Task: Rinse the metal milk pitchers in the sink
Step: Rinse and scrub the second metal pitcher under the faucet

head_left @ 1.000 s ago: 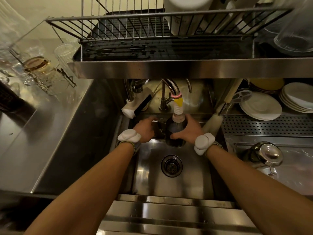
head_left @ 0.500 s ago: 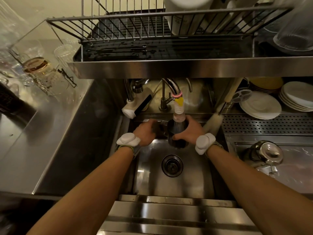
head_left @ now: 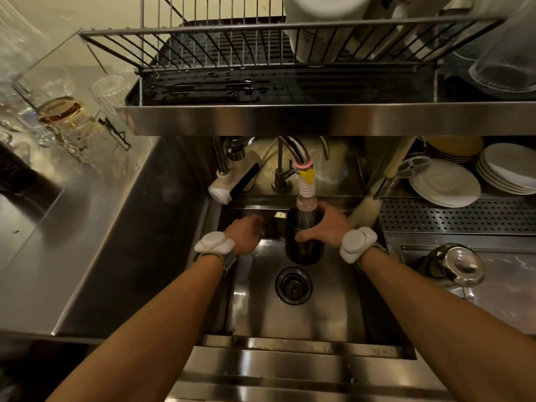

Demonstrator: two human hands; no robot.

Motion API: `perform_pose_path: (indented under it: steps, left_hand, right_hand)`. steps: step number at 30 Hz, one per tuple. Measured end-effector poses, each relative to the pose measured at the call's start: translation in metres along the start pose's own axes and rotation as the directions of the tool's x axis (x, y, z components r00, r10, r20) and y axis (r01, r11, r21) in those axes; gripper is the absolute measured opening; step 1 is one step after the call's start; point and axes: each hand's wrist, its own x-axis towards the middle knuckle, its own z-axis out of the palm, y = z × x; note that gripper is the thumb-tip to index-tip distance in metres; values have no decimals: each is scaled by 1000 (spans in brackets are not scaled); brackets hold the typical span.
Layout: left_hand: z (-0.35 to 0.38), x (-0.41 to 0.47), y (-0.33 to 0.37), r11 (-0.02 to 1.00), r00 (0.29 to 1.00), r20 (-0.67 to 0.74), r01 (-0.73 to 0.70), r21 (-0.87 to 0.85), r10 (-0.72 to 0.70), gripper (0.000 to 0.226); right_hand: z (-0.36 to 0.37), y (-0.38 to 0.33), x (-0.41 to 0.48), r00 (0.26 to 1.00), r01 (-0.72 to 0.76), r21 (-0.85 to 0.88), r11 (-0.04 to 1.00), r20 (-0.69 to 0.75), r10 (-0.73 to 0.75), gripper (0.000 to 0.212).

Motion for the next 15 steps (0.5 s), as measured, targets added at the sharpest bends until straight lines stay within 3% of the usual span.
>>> perform_pose_path:
  steps: [2, 7, 11, 15]
  left_hand:
    - [1, 1, 1, 1000, 1000, -6, -8, -4, 8, 48]
    - [-6, 2, 3, 999, 999, -32, -21, -40, 20, 45]
    - [-4, 2, -2, 999, 999, -48, -9, -34, 7, 43]
    - [-4, -1, -3, 1000, 999, -45, 1, -24, -2, 42]
  right_hand:
    - [3, -2, 0, 998, 14, 4, 1000, -62, -14, 83]
    - [-2, 0, 0, 1000, 11, 26, 1000, 18, -11, 80]
    - [5, -2, 1, 995, 41, 7, 999, -90, -40, 80]
    - [1, 4, 1, 1000, 17, 11, 1000, 10, -17, 81]
